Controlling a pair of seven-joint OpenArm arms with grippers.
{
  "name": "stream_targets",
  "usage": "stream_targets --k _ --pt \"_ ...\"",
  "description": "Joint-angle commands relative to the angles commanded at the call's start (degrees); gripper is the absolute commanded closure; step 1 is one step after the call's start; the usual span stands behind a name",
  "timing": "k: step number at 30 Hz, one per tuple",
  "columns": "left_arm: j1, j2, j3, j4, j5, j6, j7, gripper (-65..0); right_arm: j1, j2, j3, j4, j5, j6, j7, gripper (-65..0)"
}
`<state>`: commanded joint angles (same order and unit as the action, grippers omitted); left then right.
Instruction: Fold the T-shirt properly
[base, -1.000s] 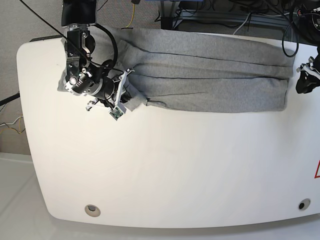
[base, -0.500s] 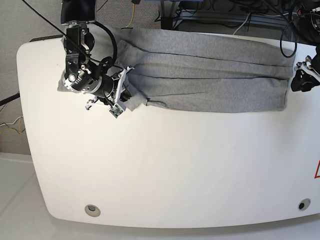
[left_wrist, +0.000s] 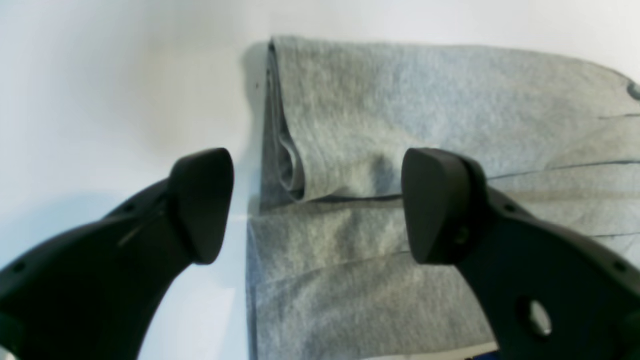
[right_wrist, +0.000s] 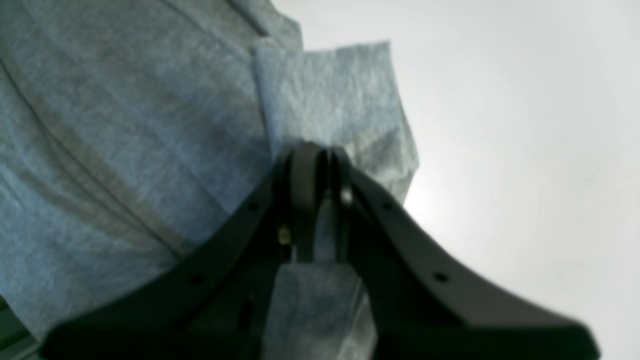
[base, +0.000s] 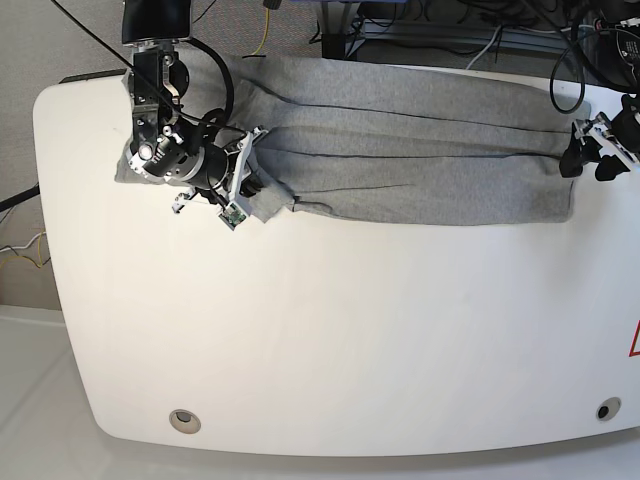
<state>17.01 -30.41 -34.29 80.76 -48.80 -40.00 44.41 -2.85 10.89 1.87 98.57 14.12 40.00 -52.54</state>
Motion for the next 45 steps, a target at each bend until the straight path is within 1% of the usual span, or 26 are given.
stream_targets --k 2,10,12,16,22,24,30,32,34,38,42,45 --pt "0.4 0.1 1.2 0.0 -0.1 0.0 0.2 -40.6 0.9 0.1 0.0 -3.0 -0.1 0.00 0.8 -5.1" --pt "0.1 0.3 2.2 0.4 -0.6 0.0 -0.1 -24.6 1.4 0.0 0.1 -3.7 -0.1 0.00 1.4 -4.6" --pt "-0.8 0.6 2.1 0.3 -0.7 0.0 0.0 -15.7 1.0 0.0 0.2 -1.2 -0.3 0.00 0.6 -4.6" --pt "-1.2 0.8 2.4 0.4 -0.2 0.0 -0.1 -16.7 1.0 -0.1 0.1 -0.4 -0.3 0.00 0.4 -6.2" --pt "-2.3 1.1 3.0 0.6 3.0 0.0 -0.8 -22.9 1.1 0.0 1.7 1.2 1.3 0.00 0.1 -12.8" --pt "-2.9 1.5 2.8 0.8 6.4 0.0 -0.8 -24.7 0.5 0.0 5.5 1.7 3.4 0.00 -0.2 -13.1" --pt "-4.4 1.9 3.2 0.0 9.8 0.0 -1.6 -33.3 0.7 -0.1 10.5 2.2 6.4 0.00 -0.8 -11.4" --pt "-4.7 1.8 3.4 -0.5 9.9 0.0 -1.6 -37.5 0.7 -0.1 11.1 2.2 6.8 0.00 -0.9 -11.0" --pt "-3.9 1.4 3.0 -1.5 7.4 0.0 -0.8 -47.0 -0.8 -0.1 10.7 0.7 7.3 0.00 -1.3 -10.6" --pt "-3.7 0.9 2.5 -3.0 5.4 0.0 -0.2 -50.9 -1.3 -0.1 8.4 0.2 7.0 0.00 -1.2 -10.2" --pt "-3.5 0.7 1.6 -4.0 4.2 0.0 0.2 -51.1 -1.5 -0.1 7.3 -0.1 6.5 0.00 -1.2 -9.7" --pt "-3.1 0.9 0.1 -2.8 2.3 0.0 1.9 -51.7 -1.2 -0.1 7.0 -0.3 5.5 -0.13 -1.5 -9.3"
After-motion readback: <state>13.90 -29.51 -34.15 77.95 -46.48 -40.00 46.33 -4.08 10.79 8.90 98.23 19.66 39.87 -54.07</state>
